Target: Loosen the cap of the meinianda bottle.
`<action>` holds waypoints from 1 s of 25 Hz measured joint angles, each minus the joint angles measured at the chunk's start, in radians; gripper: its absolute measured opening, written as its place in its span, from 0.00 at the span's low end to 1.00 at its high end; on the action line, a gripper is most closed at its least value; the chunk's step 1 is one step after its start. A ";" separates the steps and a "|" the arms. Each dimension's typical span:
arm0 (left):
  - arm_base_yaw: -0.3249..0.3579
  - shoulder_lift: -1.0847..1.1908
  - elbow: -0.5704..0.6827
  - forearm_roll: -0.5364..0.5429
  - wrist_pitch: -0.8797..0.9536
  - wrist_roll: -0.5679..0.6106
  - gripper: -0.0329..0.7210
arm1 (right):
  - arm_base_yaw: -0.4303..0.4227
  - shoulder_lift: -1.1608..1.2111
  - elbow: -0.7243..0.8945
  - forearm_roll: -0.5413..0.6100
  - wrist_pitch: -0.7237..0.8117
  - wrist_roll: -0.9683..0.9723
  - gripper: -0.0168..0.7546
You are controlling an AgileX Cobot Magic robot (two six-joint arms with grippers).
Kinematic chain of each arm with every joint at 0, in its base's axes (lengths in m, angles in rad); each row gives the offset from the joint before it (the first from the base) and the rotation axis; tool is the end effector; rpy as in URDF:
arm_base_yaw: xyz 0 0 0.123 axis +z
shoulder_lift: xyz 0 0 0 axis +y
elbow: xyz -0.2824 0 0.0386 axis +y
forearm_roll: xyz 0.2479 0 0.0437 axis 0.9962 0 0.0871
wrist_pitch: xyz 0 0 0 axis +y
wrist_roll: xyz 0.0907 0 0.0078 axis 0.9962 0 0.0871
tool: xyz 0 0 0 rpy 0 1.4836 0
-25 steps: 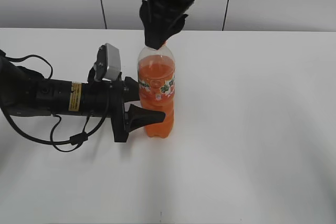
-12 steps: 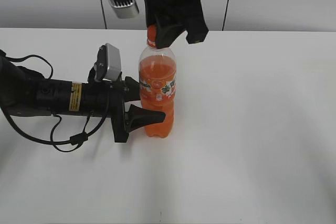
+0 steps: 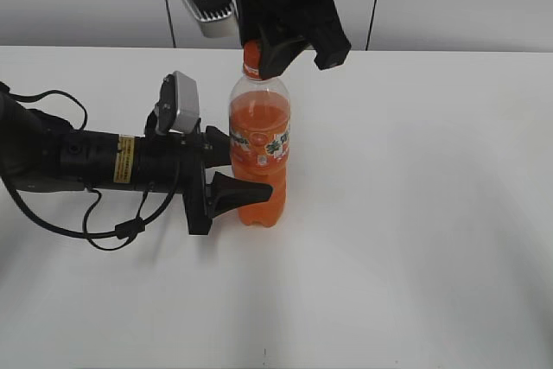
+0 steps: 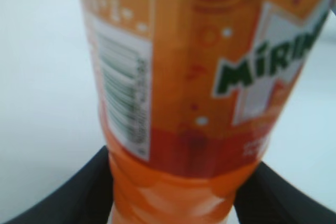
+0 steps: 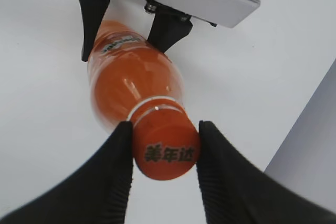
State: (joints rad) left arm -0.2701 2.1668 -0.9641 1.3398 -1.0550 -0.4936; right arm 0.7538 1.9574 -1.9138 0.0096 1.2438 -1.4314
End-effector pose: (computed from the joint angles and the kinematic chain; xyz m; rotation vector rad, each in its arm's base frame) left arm 0.3230 -0.1694 0.0870 1.3119 1.5802 -0.9241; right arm 0.3090 0.2912 0.3180 -2.4712 1.2830 -0.1608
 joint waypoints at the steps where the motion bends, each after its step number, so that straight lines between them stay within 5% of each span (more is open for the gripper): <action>1: 0.000 0.000 0.000 0.000 0.000 0.000 0.58 | 0.000 0.000 0.000 0.001 0.000 -0.001 0.38; 10: 0.000 0.000 0.000 0.003 0.000 0.000 0.58 | 0.000 0.000 0.000 0.001 0.000 0.022 0.39; 17: 0.000 0.000 0.000 0.003 0.001 -0.004 0.58 | 0.000 0.000 0.000 -0.002 -0.013 0.046 0.58; 25: 0.000 0.000 0.000 0.003 0.002 -0.004 0.58 | 0.000 -0.032 0.000 0.039 -0.013 0.101 0.61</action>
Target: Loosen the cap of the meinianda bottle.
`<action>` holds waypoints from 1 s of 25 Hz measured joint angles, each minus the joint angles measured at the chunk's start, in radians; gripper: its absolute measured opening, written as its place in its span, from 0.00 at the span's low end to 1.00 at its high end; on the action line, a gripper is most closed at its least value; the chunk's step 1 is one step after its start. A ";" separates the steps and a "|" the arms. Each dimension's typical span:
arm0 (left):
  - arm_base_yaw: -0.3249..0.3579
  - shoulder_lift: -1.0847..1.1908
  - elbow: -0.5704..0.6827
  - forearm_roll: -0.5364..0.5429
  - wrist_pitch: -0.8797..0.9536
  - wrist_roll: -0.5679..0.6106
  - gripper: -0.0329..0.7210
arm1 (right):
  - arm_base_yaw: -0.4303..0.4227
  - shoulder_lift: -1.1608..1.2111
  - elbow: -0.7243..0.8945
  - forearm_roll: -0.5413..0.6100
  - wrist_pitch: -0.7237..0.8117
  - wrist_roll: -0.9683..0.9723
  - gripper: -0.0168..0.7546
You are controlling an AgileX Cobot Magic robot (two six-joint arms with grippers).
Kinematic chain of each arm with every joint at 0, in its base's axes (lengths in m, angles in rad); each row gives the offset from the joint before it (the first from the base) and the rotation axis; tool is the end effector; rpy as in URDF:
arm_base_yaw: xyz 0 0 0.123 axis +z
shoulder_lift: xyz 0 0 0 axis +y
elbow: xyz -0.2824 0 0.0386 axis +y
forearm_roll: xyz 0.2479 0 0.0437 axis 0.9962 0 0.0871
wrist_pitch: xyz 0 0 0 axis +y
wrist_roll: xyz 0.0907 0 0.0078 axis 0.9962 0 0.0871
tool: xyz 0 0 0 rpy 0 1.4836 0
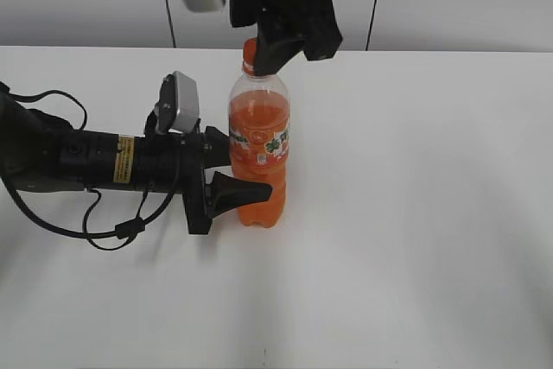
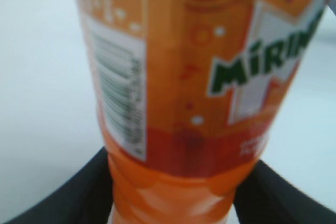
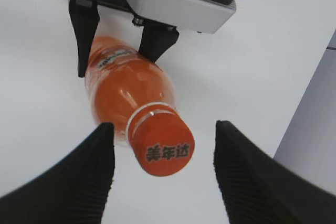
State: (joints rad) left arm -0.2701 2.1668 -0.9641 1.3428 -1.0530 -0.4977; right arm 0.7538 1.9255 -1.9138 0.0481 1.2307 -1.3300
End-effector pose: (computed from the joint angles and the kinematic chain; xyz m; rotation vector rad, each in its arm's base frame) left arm 0.3229 -0.1693 0.0868 1.3130 1.5842 -0.9253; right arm 0.3029 0.2900 0.3320 -2.3506 1.3840 -0.0997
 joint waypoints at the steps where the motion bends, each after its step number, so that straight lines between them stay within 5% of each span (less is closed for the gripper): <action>1: 0.000 0.000 0.000 0.000 0.000 0.000 0.58 | 0.000 -0.008 0.000 0.005 0.000 0.026 0.61; 6: 0.000 0.000 0.000 0.000 0.000 0.000 0.58 | 0.000 -0.068 -0.002 0.022 0.000 0.318 0.61; 16: 0.000 0.000 0.000 0.000 0.000 0.000 0.58 | 0.000 -0.089 -0.012 -0.013 0.000 1.527 0.61; 25: 0.000 0.000 0.000 0.000 0.000 0.000 0.58 | 0.000 -0.027 -0.012 0.007 0.000 1.674 0.61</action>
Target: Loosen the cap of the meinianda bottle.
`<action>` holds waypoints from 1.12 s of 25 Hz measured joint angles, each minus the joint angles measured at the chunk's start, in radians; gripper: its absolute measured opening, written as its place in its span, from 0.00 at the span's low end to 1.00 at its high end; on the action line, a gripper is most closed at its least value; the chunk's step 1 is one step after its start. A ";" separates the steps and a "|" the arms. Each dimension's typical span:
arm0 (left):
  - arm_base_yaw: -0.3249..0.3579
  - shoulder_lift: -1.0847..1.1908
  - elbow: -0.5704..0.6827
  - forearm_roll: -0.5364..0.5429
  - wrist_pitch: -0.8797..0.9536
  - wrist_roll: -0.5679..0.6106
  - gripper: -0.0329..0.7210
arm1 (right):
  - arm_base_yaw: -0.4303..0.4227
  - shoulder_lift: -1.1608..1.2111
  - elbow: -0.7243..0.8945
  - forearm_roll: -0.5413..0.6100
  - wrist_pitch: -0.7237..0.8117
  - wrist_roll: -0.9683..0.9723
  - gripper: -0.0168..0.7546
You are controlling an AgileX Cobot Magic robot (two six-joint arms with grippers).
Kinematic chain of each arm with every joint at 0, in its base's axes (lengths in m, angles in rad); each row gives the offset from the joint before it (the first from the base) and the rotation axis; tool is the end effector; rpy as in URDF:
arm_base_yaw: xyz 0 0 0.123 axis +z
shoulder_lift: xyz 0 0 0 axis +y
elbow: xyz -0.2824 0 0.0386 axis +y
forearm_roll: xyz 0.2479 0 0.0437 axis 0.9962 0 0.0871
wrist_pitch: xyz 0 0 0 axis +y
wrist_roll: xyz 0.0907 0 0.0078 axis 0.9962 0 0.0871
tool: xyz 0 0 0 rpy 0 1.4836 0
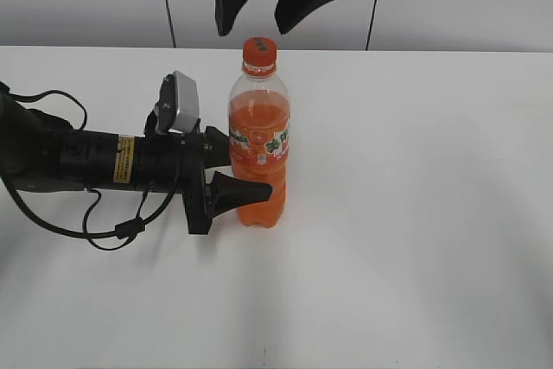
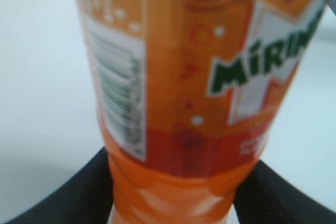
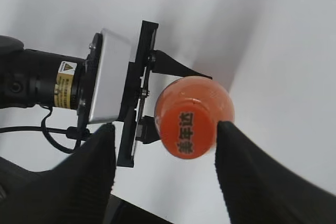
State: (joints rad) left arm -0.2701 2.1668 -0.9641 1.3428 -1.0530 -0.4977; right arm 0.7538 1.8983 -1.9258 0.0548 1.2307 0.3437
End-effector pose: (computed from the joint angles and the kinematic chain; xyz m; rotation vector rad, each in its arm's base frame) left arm 0.3229 -0.1693 0.0868 1.3130 1.5842 -0.9253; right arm 0.2985 0.2867 0.3468 -0.5524 2.6990 0.3982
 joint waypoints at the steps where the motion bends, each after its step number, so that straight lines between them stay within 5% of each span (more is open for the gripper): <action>1: 0.000 0.000 0.000 0.000 0.000 0.000 0.58 | 0.000 0.008 0.000 -0.001 0.000 0.005 0.61; 14: 0.000 0.000 0.000 0.000 0.000 0.000 0.58 | 0.000 0.024 0.030 -0.041 0.000 0.026 0.59; 28: 0.000 0.000 0.000 0.000 0.000 0.000 0.58 | 0.000 0.044 0.030 -0.042 -0.001 0.014 0.37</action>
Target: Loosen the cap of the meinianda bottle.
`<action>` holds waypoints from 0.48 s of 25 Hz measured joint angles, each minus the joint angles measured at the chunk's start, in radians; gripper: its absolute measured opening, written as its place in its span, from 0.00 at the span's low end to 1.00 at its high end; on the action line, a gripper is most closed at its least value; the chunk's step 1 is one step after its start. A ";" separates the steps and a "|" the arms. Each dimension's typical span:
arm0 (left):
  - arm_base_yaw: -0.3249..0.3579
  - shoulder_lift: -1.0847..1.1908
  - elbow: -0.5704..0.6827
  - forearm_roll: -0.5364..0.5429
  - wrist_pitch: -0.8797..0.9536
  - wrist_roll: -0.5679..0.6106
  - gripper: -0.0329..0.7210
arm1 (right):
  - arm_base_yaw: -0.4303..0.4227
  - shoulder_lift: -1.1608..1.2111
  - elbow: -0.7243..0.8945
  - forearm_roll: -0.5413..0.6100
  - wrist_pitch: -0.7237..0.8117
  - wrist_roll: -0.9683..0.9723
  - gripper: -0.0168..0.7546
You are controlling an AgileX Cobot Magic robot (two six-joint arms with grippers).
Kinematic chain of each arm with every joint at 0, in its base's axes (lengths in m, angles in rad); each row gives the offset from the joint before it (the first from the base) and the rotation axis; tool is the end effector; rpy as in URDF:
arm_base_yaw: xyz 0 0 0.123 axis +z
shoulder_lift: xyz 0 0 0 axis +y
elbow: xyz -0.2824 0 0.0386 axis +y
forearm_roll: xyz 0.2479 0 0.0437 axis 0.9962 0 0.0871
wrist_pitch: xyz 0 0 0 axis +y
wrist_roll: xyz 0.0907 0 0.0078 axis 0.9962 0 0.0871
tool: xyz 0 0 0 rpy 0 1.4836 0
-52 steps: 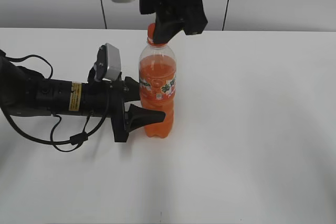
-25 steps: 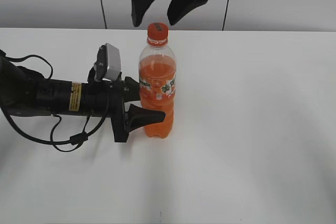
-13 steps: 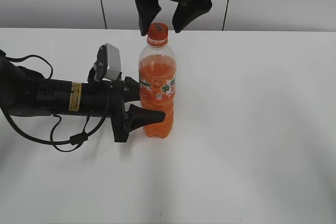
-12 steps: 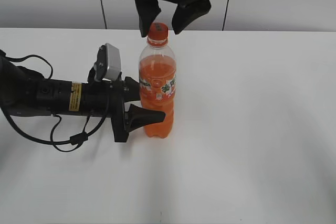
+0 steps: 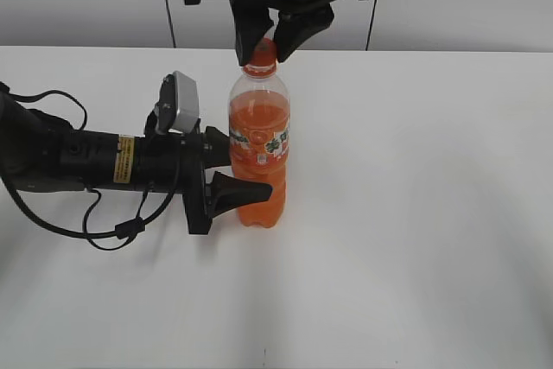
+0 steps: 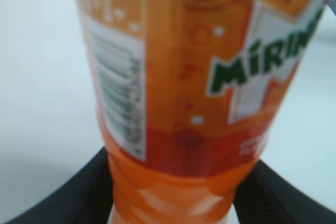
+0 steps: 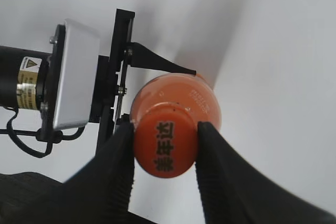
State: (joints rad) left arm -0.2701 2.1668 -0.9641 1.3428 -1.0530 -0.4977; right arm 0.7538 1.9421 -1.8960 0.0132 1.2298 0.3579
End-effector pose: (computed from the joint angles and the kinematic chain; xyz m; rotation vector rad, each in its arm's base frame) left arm 0.3229 -0.1693 0.0868 1.3130 1.5842 -0.9253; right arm 0.3068 0.2896 0.3199 -0.5495 2.7540 0.3025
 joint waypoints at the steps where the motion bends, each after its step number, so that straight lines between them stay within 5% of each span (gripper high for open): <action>1: 0.000 0.000 0.000 0.000 0.000 0.000 0.58 | 0.000 0.000 0.000 -0.002 0.000 -0.019 0.37; 7: 0.000 0.000 0.000 0.000 0.000 -0.001 0.58 | 0.001 0.000 0.000 -0.003 -0.004 -0.251 0.37; 12: 0.000 0.000 0.000 0.000 0.000 -0.003 0.58 | 0.001 0.000 0.000 -0.005 -0.009 -0.692 0.37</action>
State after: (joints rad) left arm -0.2701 2.1668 -0.9641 1.3428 -1.0530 -0.5006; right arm 0.7547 1.9421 -1.8960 0.0078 1.2212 -0.3342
